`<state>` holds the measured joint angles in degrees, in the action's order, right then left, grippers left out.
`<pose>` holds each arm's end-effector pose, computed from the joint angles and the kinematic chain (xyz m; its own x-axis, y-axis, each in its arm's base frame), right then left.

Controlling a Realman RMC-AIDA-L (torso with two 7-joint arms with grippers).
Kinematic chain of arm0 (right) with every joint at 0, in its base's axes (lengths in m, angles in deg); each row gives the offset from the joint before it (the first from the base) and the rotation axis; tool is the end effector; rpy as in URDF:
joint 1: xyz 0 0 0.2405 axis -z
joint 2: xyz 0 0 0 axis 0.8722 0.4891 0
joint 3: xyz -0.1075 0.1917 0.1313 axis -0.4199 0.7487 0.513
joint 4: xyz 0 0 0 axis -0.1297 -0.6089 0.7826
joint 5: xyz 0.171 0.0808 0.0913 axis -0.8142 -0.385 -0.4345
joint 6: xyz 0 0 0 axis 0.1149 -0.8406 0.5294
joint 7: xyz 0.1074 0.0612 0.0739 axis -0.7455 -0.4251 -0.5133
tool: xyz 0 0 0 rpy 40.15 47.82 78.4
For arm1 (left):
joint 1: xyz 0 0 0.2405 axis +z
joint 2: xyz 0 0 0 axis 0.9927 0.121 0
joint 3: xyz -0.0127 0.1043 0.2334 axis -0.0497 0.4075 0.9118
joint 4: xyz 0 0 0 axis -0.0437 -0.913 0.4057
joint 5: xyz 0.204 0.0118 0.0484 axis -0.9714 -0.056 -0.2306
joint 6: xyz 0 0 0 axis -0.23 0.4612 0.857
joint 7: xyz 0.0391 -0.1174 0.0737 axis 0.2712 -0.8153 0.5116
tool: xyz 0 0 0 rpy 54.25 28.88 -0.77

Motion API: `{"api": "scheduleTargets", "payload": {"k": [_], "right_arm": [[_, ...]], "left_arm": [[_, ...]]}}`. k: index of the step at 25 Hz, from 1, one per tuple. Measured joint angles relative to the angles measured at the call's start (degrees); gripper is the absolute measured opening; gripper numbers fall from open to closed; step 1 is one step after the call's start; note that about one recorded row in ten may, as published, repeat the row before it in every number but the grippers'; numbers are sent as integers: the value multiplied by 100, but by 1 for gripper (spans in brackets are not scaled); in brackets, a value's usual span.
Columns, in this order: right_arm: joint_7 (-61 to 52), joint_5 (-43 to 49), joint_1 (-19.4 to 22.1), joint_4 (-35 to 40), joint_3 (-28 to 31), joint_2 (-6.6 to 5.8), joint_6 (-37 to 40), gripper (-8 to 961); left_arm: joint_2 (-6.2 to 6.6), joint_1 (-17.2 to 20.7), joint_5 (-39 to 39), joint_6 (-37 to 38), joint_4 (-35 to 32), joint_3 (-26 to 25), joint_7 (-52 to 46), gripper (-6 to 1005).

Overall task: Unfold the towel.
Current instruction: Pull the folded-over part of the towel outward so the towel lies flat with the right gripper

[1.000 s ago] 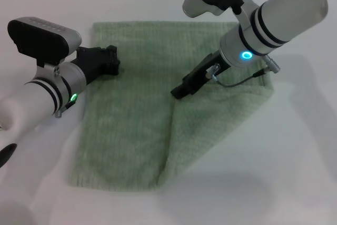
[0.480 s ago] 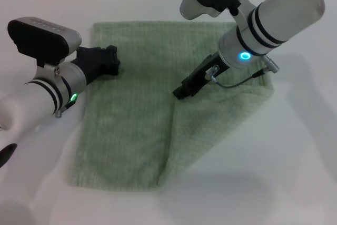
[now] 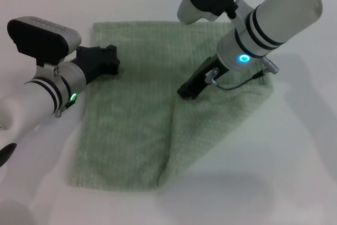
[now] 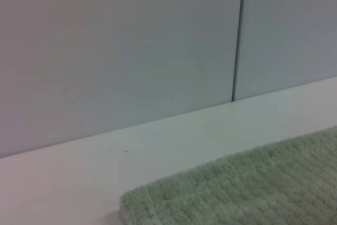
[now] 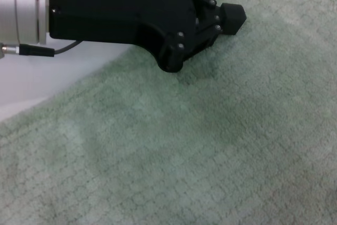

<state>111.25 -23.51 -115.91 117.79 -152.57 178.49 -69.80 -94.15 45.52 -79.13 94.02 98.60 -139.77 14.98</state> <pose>0.1516 0.3998 -0.0957 0.8137 -0.5537 0.1771 -0.4938 -0.8190 -0.2921 -0.2724 0.3970 -0.0908 0.8005 0.3714 0.4705 0.5983 -0.4484 -0.6640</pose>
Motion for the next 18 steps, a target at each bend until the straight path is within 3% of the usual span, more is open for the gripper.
{"api": "scheduleTargets", "payload": {"k": [7, 18], "right_arm": [[33, 40, 156, 525, -11, -32, -257, 43], [367, 473, 914, 3115, 30, -67, -1971, 19]], "left_arm": [[1, 0, 0, 0, 0, 0, 0, 73], [0, 0, 0, 0, -4, 0, 0, 78]]}}
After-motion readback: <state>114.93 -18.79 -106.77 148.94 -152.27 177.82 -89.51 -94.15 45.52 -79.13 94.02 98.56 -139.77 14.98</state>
